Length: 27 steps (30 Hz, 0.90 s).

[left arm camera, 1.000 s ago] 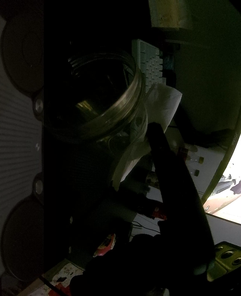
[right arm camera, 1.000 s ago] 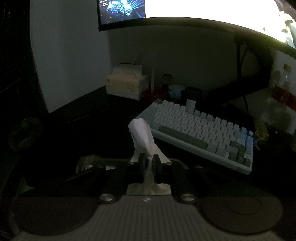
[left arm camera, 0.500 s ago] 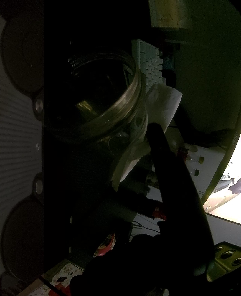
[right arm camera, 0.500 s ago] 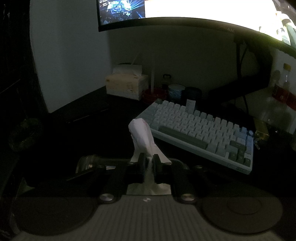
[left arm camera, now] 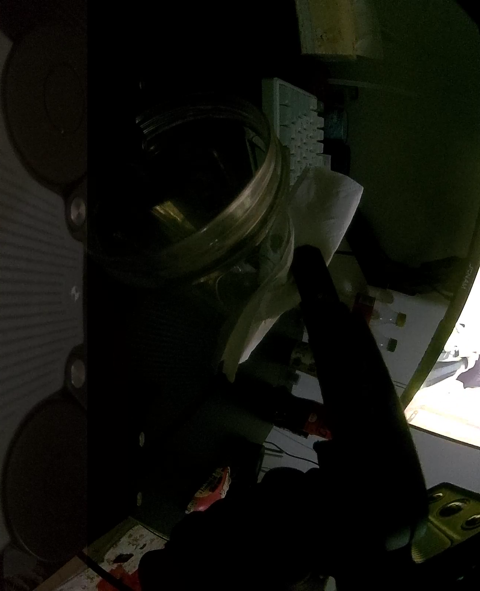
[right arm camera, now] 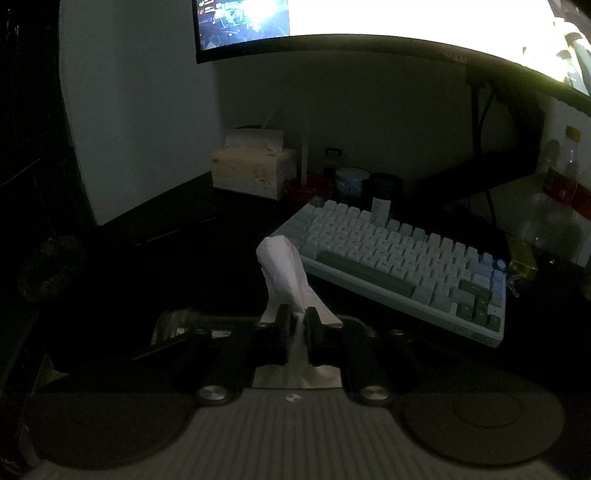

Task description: Clean container

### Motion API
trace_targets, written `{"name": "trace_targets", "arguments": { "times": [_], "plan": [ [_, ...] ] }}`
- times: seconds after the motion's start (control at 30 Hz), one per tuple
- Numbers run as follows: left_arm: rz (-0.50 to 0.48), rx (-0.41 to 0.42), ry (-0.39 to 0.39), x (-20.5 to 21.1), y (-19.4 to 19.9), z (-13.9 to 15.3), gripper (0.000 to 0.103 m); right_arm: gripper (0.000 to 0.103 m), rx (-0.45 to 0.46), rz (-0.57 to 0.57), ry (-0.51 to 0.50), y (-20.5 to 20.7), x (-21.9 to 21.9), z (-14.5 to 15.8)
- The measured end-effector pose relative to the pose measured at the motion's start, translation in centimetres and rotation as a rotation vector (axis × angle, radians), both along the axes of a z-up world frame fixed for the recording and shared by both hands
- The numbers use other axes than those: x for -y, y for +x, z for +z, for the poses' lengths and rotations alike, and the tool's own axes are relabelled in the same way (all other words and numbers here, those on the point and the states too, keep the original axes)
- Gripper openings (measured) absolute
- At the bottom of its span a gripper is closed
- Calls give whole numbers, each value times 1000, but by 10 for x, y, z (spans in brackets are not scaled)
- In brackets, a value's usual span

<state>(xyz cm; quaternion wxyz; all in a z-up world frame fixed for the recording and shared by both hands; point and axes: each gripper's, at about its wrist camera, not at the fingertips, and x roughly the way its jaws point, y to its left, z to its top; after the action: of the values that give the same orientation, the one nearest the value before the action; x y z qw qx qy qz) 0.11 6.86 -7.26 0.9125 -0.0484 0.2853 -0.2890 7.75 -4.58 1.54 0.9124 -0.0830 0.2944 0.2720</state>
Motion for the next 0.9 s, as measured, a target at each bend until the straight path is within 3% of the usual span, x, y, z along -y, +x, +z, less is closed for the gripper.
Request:
{"name": "trace_targets", "arguments": {
  "times": [0.17, 0.33, 0.47, 0.9],
  "plan": [
    [-1, -1, 1, 1, 4, -1, 103, 10, -39, -10, -13, -2, -8, 6],
    [-1, -2, 0, 2, 9, -1, 103, 10, -30, 104, -37, -19, -31, 11],
    [-1, -3, -1, 3, 10, -1, 103, 10, -45, 124, -36, -19, -32, 12],
    [-1, -8, -4, 10, 4, 2, 103, 10, -113, -39, -45, 19, 11, 10]
  ]
}}
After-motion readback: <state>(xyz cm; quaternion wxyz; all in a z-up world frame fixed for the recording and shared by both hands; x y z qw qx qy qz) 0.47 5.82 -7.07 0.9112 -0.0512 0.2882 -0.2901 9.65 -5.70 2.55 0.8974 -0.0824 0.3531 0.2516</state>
